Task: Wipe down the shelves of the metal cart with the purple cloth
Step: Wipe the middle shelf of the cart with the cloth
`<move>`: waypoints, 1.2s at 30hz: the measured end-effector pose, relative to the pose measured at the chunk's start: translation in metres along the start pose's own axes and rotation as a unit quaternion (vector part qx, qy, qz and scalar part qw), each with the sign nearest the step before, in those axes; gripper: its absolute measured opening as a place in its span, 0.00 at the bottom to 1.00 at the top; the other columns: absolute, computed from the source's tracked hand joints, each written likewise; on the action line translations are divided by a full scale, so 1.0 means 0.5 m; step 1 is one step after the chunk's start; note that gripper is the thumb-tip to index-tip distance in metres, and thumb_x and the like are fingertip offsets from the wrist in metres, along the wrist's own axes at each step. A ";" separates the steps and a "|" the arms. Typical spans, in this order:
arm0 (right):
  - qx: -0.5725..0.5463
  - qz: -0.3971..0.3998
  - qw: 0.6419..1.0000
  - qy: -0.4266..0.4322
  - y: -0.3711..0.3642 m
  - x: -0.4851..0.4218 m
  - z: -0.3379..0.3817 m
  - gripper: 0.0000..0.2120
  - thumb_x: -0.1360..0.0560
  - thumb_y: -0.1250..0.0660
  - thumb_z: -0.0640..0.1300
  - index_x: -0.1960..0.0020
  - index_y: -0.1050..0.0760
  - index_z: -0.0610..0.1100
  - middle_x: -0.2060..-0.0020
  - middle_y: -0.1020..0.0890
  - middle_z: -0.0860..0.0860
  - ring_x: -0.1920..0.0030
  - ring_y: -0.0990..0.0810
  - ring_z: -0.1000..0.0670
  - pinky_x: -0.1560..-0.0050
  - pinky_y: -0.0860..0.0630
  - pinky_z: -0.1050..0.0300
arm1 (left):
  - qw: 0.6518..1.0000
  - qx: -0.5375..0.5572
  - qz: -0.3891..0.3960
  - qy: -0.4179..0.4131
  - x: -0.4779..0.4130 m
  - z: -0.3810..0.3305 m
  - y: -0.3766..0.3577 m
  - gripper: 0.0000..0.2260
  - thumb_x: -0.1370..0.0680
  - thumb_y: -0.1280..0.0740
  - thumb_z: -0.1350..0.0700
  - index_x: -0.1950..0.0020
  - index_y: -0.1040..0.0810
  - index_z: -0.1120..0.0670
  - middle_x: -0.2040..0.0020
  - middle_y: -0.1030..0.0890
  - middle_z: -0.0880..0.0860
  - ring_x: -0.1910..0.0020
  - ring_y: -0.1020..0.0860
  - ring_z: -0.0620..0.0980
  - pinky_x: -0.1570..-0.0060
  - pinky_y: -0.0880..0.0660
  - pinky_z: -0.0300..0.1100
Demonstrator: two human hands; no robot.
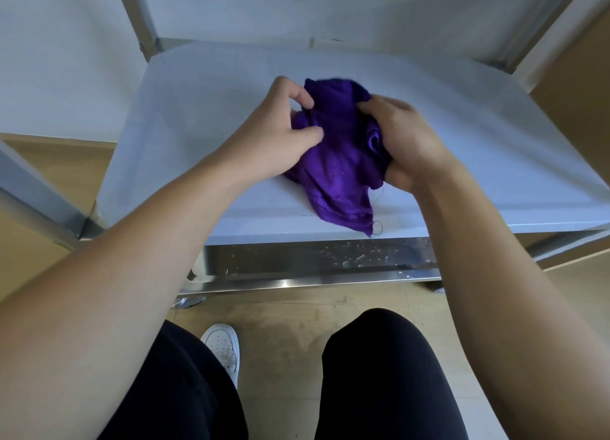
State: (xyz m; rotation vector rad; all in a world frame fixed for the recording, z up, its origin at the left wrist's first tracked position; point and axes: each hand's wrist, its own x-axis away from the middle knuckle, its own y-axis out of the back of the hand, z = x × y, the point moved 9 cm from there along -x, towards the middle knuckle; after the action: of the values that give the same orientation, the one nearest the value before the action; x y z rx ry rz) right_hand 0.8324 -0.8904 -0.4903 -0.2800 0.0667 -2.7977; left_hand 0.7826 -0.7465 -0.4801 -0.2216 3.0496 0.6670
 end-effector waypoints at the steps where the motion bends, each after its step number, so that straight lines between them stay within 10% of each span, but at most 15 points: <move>1: 0.043 -0.006 0.999 -0.011 0.007 -0.002 -0.006 0.12 0.20 0.40 0.45 0.49 0.23 0.36 0.55 0.19 0.39 0.55 0.19 0.42 0.47 0.22 0.44 | 1.000 0.008 -0.020 0.008 -0.004 0.005 0.013 0.14 0.28 0.32 0.57 0.46 0.33 0.49 0.60 0.23 0.56 0.67 0.26 0.56 0.63 0.24 0.53; 4: 0.244 -0.031 0.969 -0.015 0.029 -0.003 -0.015 0.28 0.27 0.35 0.65 0.35 0.27 0.48 0.47 0.19 0.49 0.47 0.20 0.49 0.42 0.23 0.48 | 0.997 0.006 -0.068 0.038 -0.008 0.024 0.044 0.13 0.27 0.35 0.62 0.47 0.32 0.49 0.64 0.27 0.54 0.69 0.31 0.51 0.69 0.32 0.46; 8: 0.497 -0.094 0.855 0.115 0.019 0.043 0.026 0.29 0.25 0.37 0.62 0.28 0.36 0.53 0.47 0.20 0.49 0.42 0.24 0.48 0.45 0.30 0.57 | 0.992 -0.083 -0.075 0.056 -0.006 0.040 0.059 0.09 0.28 0.32 0.58 0.49 0.26 0.49 0.65 0.23 0.53 0.74 0.30 0.48 0.72 0.34 0.39; 21: 0.633 -0.108 0.762 0.090 -0.019 0.081 -0.018 0.33 0.24 0.39 0.63 0.24 0.45 0.52 0.44 0.28 0.39 0.44 0.30 0.37 0.45 0.31 0.48 | 0.983 -0.140 -0.037 0.112 0.001 0.051 0.061 0.16 0.29 0.32 0.59 0.46 0.20 0.42 0.61 0.23 0.49 0.72 0.31 0.47 0.71 0.35 0.38; 27: 0.668 -0.145 0.727 0.067 -0.011 0.073 -0.021 0.31 0.25 0.41 0.66 0.44 0.31 0.37 0.50 0.25 0.40 0.47 0.28 0.39 0.51 0.37 0.52 | 0.984 -0.153 -0.018 0.090 0.002 0.048 0.046 0.16 0.29 0.33 0.62 0.47 0.21 0.44 0.70 0.29 0.49 0.75 0.33 0.48 0.74 0.38 0.38; 31: 0.604 -0.107 0.784 0.094 -0.035 0.076 -0.006 0.22 0.20 0.39 0.55 0.42 0.33 0.35 0.51 0.27 0.42 0.48 0.29 0.39 0.47 0.33 0.50 | 0.989 -0.131 -0.016 0.070 -0.001 0.038 0.042 0.15 0.30 0.34 0.63 0.49 0.21 0.45 0.66 0.25 0.52 0.72 0.31 0.52 0.71 0.34 0.42; 36: 0.279 -0.140 0.942 0.125 0.006 0.067 0.019 0.21 0.25 0.31 0.47 0.37 0.36 0.47 0.53 0.22 0.51 0.55 0.22 0.48 0.56 0.22 0.57 | 0.997 -0.050 -0.047 0.024 -0.005 0.011 0.061 0.18 0.31 0.35 0.64 0.49 0.21 0.43 0.64 0.24 0.56 0.69 0.30 0.54 0.69 0.31 0.49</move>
State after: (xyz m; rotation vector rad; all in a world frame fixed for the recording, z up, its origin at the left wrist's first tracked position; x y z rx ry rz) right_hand 0.8041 -0.9045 -0.4752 0.2222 -0.7512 -2.9557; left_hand 0.7806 -0.7166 -0.4723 -0.3837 3.0308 0.8195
